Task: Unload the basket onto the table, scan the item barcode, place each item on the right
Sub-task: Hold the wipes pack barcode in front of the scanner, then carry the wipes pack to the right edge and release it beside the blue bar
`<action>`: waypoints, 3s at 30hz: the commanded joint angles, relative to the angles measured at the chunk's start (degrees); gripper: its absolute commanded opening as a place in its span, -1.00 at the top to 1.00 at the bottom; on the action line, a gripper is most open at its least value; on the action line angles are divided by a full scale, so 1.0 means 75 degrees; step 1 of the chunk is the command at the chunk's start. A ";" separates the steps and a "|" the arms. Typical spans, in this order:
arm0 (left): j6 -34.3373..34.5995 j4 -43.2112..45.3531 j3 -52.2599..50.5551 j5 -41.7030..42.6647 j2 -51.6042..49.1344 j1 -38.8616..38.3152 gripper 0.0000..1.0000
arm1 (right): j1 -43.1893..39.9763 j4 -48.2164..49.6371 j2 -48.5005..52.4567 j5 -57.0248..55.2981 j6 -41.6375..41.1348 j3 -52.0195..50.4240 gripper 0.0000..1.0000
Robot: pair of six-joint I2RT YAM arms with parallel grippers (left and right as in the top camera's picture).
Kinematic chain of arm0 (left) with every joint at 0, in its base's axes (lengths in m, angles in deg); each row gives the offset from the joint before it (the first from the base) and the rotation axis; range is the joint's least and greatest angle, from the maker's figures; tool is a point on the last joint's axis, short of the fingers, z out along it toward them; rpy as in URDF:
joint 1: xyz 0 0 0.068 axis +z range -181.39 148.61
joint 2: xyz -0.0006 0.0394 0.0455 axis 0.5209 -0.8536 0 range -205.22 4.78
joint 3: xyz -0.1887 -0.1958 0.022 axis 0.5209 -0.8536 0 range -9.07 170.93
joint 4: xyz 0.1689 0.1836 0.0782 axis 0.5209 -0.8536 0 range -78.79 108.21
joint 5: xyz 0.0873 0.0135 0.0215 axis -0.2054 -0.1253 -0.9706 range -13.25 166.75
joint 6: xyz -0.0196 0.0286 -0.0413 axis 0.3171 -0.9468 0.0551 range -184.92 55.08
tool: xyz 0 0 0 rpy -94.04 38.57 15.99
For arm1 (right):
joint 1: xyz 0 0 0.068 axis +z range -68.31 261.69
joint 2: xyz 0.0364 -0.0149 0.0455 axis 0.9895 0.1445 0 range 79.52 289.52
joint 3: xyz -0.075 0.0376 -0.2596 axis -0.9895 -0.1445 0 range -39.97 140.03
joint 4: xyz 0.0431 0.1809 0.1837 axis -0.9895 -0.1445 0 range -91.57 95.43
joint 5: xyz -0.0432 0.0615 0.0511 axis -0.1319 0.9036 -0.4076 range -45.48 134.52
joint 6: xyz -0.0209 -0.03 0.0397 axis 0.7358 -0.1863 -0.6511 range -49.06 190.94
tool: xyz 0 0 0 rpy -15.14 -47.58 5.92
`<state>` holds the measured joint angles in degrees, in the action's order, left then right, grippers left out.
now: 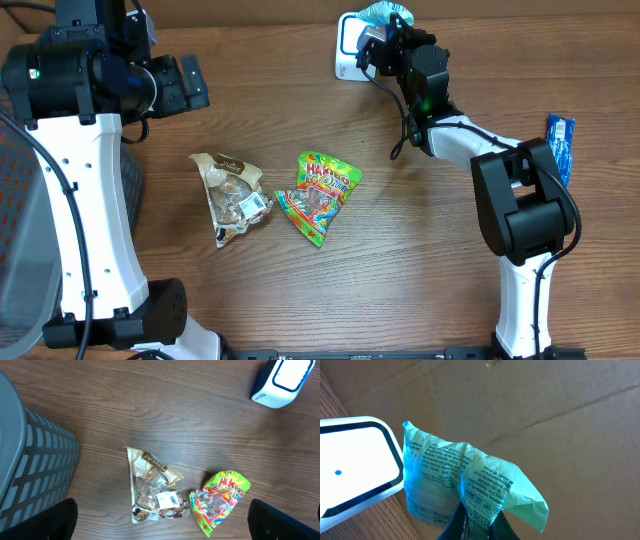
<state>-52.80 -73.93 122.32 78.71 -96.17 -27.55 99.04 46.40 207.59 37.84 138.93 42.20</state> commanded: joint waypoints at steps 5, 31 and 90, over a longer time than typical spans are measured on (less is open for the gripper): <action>0.0131 0.0003 0.0000 0.0079 0.0125 -0.0029 -1.00 | 0.0020 0.0093 0.0000 0.0044 0.0003 0.0157 0.92; 0.0131 0.0003 0.0000 0.0079 0.0125 -0.0029 -1.00 | 0.0233 0.0038 -0.0192 0.0047 -0.0175 0.0152 0.93; 0.0131 0.0003 0.0000 0.0079 0.0125 -0.0029 -0.99 | -0.3829 -1.1540 -0.4199 0.0283 -1.3863 -0.1926 0.44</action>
<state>-52.80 -73.93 122.30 78.73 -96.17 -27.55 70.80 -40.41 175.79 43.13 35.19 27.71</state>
